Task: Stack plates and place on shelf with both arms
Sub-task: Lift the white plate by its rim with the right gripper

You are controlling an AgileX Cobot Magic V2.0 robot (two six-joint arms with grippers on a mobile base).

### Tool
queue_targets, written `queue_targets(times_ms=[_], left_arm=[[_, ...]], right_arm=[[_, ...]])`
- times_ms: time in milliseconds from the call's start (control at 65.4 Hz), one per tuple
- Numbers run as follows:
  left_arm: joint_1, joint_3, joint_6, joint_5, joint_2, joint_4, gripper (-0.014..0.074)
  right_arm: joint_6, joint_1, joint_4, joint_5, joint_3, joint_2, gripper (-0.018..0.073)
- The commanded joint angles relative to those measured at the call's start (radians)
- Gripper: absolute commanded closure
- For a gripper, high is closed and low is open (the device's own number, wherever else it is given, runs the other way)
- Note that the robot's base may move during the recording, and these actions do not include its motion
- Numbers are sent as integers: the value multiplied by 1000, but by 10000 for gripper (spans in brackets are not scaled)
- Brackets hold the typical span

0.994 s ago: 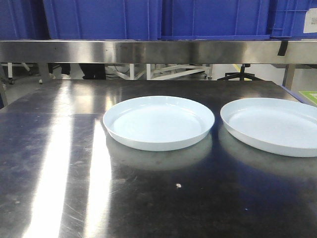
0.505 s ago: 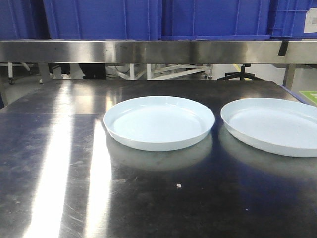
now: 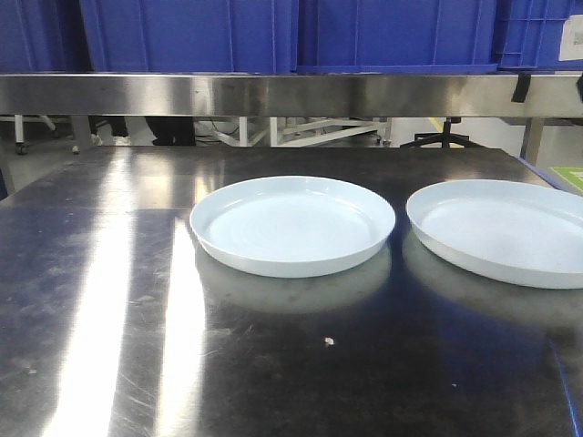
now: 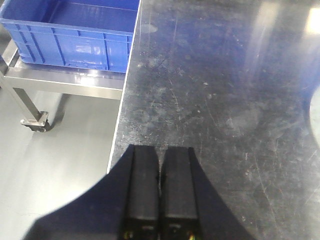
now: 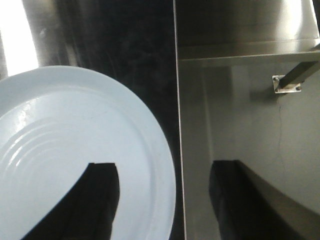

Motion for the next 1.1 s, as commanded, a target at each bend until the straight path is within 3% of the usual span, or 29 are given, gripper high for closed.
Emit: queue_targets(times_ms=[0,382,474,551,719,765,857,1086], left_arm=[[2,-26,-9,-78,-12,2,504],[2,-26,-9,-79,-12,2,504],[2,-26,-9,-79,-12,2,504],[2,-26,-9,-79,-12,2,504],[2,-26,-9,-79,-12,2,504],[2,-26,-9,-79,-12,2,504],[2,-26,-9,-79,-12,2,504],[2,-26,-9,-79,-12,2,504]], right_arm=[[0,1,-1,-19,-59,14,54],[0,-11,-2,-10,-69,113,55],[0,-11,-3,-12,-69,123,92],[0,-11,-5,-15,-69,123,167],[0,-11,-85,-29,-69,122,529],[0,-11,-138,-41,-73,118,485],[0,-11,-190,-12,-110,106,510],[0,0,-144,65,-228,31,510]])
